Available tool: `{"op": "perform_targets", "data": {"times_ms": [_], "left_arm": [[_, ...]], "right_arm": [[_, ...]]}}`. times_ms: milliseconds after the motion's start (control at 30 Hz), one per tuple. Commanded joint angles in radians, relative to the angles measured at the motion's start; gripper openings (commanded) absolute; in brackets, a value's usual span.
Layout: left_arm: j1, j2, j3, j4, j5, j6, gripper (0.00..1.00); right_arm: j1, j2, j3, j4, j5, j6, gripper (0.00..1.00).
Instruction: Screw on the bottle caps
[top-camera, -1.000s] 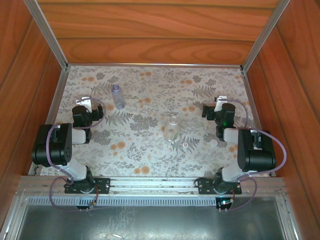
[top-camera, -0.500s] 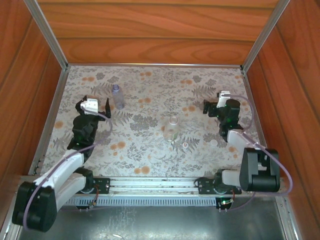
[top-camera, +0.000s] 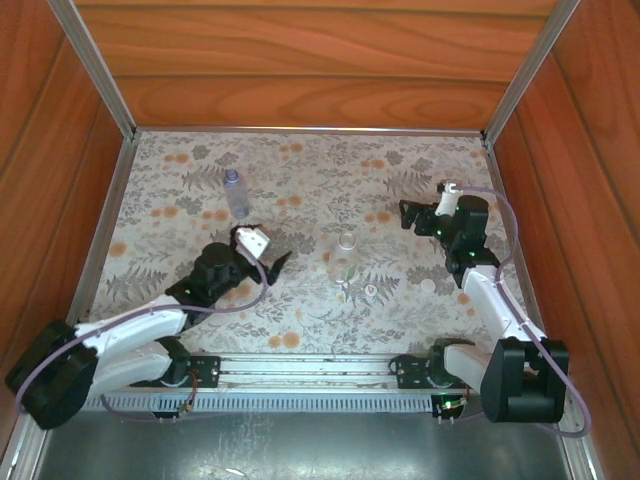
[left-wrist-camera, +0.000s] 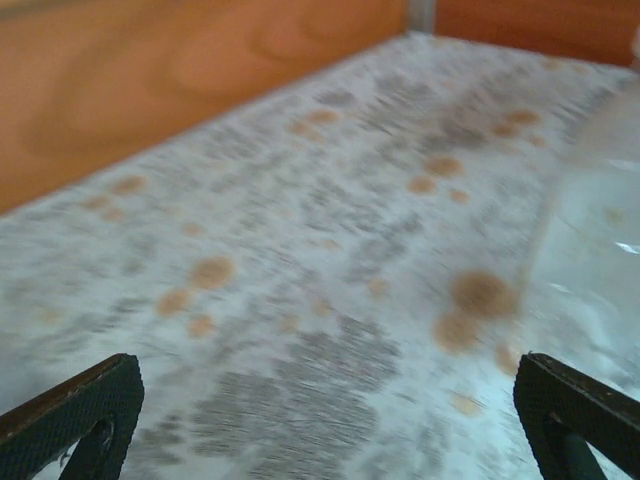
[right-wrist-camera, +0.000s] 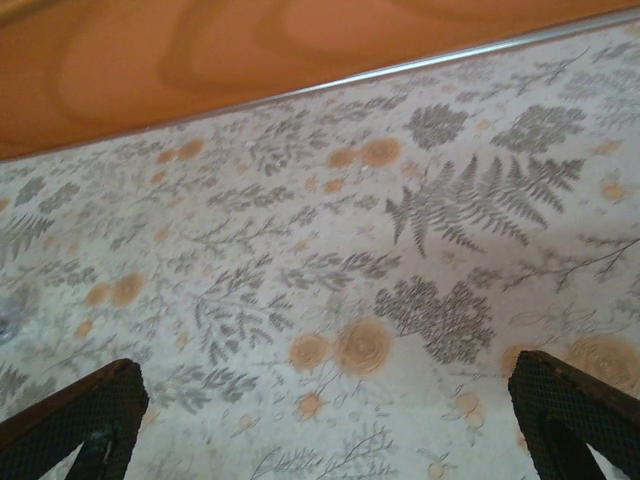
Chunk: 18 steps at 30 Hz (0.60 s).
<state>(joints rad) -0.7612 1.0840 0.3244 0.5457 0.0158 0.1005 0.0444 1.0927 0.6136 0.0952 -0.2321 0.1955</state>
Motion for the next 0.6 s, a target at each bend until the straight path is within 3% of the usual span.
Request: {"op": "perform_targets", "data": {"times_ms": [0,200,367,567], "left_arm": [[-0.072,0.126,0.064,0.089,0.125,0.038,1.0],[-0.111,0.37,0.138,0.322,0.267,0.001,1.0],[-0.116,0.496,0.155,0.504,0.294,-0.06,1.0],[-0.118,0.594,0.194,0.553,0.395,-0.081,1.0]], "right_arm": [[0.027,-0.013,0.032,-0.071,-0.04,0.016,1.0],[0.046,-0.006,0.046,-0.083,-0.026,0.016,1.0],[0.05,-0.023,0.053,-0.109,-0.01,0.001,1.0],[0.052,-0.05,0.054,-0.141,0.025,-0.017,1.0]]}}
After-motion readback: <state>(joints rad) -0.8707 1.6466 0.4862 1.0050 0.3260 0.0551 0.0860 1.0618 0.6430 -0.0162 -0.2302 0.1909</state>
